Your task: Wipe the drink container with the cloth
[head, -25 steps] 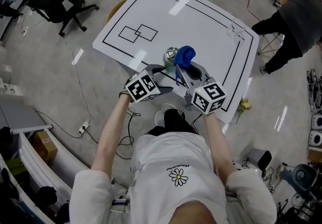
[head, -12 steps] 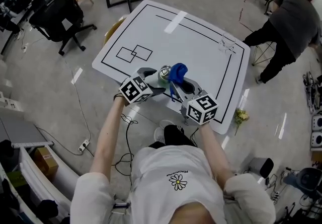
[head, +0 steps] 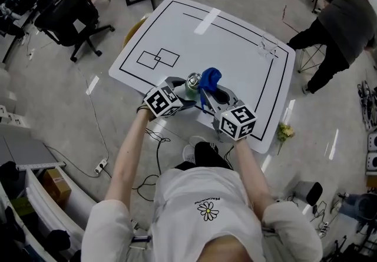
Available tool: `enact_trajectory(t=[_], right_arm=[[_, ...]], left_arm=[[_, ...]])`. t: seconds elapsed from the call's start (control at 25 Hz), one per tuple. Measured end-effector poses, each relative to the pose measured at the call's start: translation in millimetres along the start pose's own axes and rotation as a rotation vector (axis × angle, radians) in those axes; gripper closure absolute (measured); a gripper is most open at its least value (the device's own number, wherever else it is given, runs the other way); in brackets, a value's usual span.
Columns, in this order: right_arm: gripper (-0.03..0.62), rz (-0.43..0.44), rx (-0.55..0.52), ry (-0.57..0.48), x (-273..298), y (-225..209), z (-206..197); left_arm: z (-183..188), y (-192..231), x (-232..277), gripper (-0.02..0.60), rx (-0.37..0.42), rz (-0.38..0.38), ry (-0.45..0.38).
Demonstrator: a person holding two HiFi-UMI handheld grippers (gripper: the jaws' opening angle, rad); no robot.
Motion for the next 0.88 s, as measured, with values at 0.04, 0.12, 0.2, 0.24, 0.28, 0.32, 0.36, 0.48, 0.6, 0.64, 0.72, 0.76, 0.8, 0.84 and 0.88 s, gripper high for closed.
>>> enact_trajectory(t=[0.04, 0.12, 0.2, 0.24, 0.28, 0.32, 0.36, 0.48, 0.6, 0.64, 0.72, 0.76, 0.8, 0.84, 0.88], right_arm=[[0.551, -0.003, 0.006, -0.006, 0.5, -2.5, -0.2], [0.551, -0.009, 0.017, -0.018, 1.2, -4.4, -1.1], [0.551, -0.008, 0.027, -0.024, 0.4, -1.9, -2.9], [0.551, -0.002, 0.030, -0.025, -0.5, 0.2, -3.7], [0.551, 0.004, 0.032, -0.027, -1.5, 2.6, -4.2], [0.551, 0.011, 0.034, -0.027, -2.5, 5.2, -4.8], [0.551, 0.017, 0.036, -0.027, -3.7, 7.6, -5.8], [0.551, 0.028, 0.037, -0.025, -6.4, 13.9, -7.7], [0.551, 0.032, 0.030, -0.029, -4.8, 20.7, -6.9], [0.551, 0.034, 0.033, -0.030, -4.3, 22.9, -8.1], [0.551, 0.038, 0.041, -0.029, -4.0, 26.0, -11.0], [0.551, 0.038, 0.043, -0.027, -4.2, 27.0, -12.1], [0.551, 0.038, 0.042, -0.025, -4.5, 27.2, -12.7], [0.551, 0.038, 0.043, -0.024, -4.8, 26.5, -12.7], [0.551, 0.038, 0.043, -0.024, -5.3, 25.0, -12.4]], left_arm=[[-1.9, -3.1, -1.9, 0.219, 0.003, 0.004, 0.009], [-7.2, -9.2, -6.0, 0.219, 0.014, 0.014, 0.028], [-11.9, -14.7, -9.2, 0.219, 0.022, 0.028, 0.042], [-12.8, -17.1, -10.4, 0.219, 0.019, 0.034, 0.045], [-13.1, -19.7, -11.9, 0.219, 0.014, 0.039, 0.046], [-13.5, -22.9, -13.8, 0.219, 0.008, 0.042, 0.049], [-14.4, -26.9, -15.7, 0.219, 0.006, 0.043, 0.054], [-19.4, -39.7, -17.5, 0.221, 0.025, 0.038, 0.067], [-18.8, -51.1, -18.6, 0.221, 0.064, 0.037, 0.084], [-17.8, -55.6, -18.5, 0.221, 0.067, 0.031, 0.081], [-16.9, -62.8, -15.0, 0.221, 0.057, 0.016, 0.057], [-16.9, -65.2, -12.6, 0.221, 0.046, 0.010, 0.045], [-16.9, -66.7, -11.3, 0.221, 0.037, 0.006, 0.034], [-16.5, -67.2, -11.4, 0.221, 0.032, 0.002, 0.025], [-15.9, -66.7, -12.9, 0.221, 0.029, 0.000, 0.017]])
Point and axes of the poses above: the fingertips, and each gripper's own axes: x forward along the fingers, y to its left, z out of its top, the point moved 7 cm from there along -x, backward along the fingers, and after that the axes turned 2 degrees about y, right-handed, at the moved point
